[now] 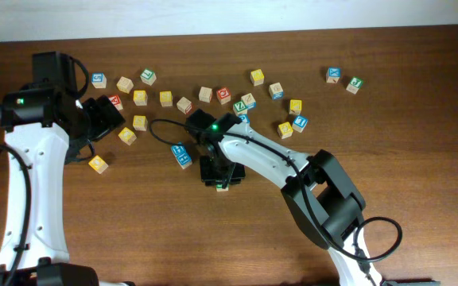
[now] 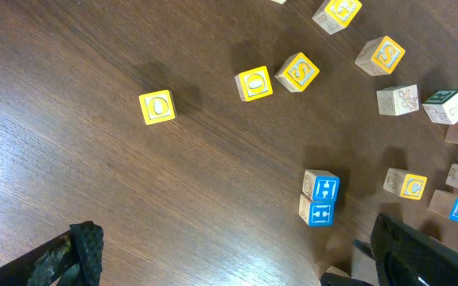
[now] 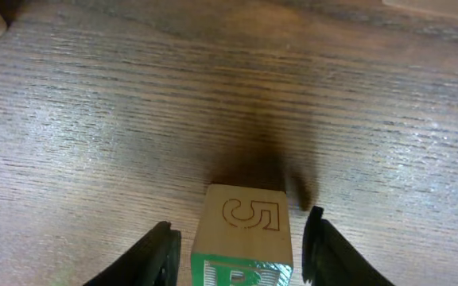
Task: Spell out RSS
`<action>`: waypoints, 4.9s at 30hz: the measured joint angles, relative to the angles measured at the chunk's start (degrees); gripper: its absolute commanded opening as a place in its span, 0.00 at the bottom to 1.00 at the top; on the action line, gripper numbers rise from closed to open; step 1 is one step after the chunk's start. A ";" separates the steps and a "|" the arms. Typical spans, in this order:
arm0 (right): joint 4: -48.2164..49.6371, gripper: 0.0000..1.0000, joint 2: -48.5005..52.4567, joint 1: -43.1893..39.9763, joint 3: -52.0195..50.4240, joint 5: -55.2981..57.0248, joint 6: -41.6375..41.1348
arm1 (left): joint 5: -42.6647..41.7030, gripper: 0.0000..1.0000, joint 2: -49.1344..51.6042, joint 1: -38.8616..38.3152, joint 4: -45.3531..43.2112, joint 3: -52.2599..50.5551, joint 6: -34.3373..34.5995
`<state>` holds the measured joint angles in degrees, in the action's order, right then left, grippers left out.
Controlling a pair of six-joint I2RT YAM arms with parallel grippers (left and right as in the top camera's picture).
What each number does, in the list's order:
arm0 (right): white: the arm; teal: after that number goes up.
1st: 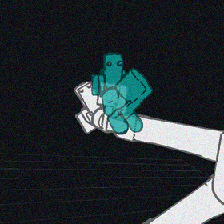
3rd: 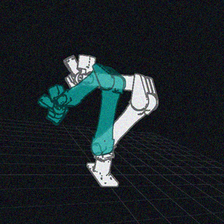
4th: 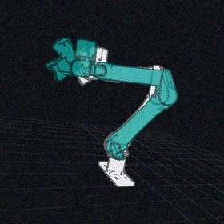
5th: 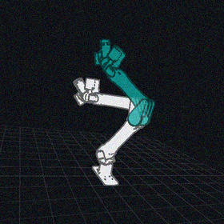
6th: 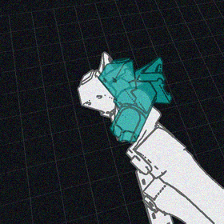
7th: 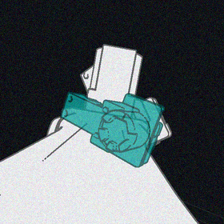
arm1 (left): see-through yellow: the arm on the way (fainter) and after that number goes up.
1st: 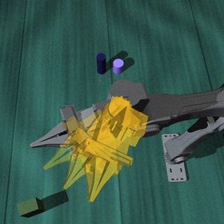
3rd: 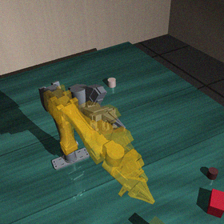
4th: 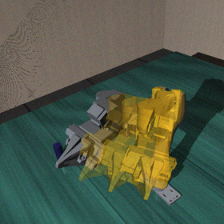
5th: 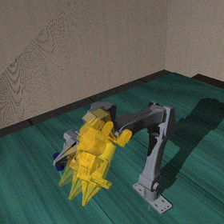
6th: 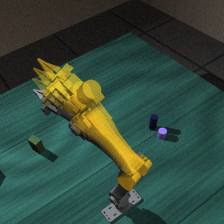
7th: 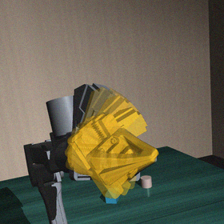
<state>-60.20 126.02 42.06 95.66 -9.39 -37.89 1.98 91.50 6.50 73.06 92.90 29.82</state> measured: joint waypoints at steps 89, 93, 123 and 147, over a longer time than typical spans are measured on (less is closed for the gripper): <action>-36.79 0.98 -3.08 -50.29 47.93 11.98 17.55 | 0.74 0.37 33.55 -7.65 -33.68 -1.95 -39.47; -36.79 0.98 -3.08 -50.29 47.93 11.98 17.55 | 0.76 0.32 33.55 -7.65 -33.66 -1.95 -40.13; -36.76 0.98 -3.08 -50.29 47.93 11.98 17.55 | -18.36 0.15 20.35 -36.85 -8.90 0.66 -8.11; -36.79 0.98 -3.08 -50.29 47.93 11.98 17.55 | 3.28 0.25 27.98 -50.45 -21.66 -9.01 16.13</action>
<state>-96.99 122.93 -8.23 143.59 2.59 -20.34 5.26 119.48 -43.94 51.40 83.90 45.95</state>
